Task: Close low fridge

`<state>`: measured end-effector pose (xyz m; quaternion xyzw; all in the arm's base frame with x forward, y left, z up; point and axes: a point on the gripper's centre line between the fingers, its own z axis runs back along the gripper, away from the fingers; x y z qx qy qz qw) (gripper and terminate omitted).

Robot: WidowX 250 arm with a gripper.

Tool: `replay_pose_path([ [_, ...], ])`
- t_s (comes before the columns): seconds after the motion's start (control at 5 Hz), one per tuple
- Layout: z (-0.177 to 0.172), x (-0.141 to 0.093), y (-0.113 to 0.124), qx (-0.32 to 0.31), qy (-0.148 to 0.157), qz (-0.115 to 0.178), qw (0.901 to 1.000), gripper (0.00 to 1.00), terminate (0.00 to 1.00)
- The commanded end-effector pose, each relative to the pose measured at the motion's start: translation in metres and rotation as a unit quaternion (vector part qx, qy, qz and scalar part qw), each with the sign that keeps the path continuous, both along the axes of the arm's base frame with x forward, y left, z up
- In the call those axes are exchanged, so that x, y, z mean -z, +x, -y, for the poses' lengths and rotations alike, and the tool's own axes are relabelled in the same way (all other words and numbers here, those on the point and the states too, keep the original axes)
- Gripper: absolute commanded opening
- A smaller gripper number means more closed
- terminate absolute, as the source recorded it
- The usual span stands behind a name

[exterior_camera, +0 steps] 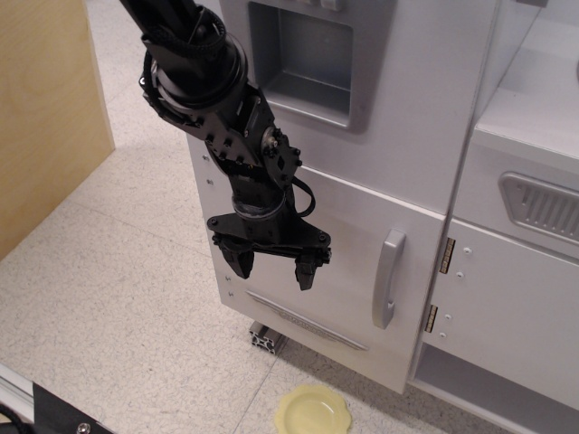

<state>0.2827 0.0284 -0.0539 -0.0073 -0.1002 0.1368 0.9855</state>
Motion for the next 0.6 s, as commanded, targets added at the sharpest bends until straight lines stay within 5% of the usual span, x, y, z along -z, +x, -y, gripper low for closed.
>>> replay_pose_path([
  [0.0, -0.0028, -0.0185, 0.0094, 0.001, 0.003, 0.028, 0.9996, 1.00, 0.00],
  [0.2, -0.0028, -0.0185, 0.0094, 0.001, 0.003, 0.028, 0.9996, 1.00, 0.00],
  [0.4, -0.0028, -0.0185, 0.0094, 0.001, 0.003, 0.028, 0.9996, 1.00, 1.00],
])
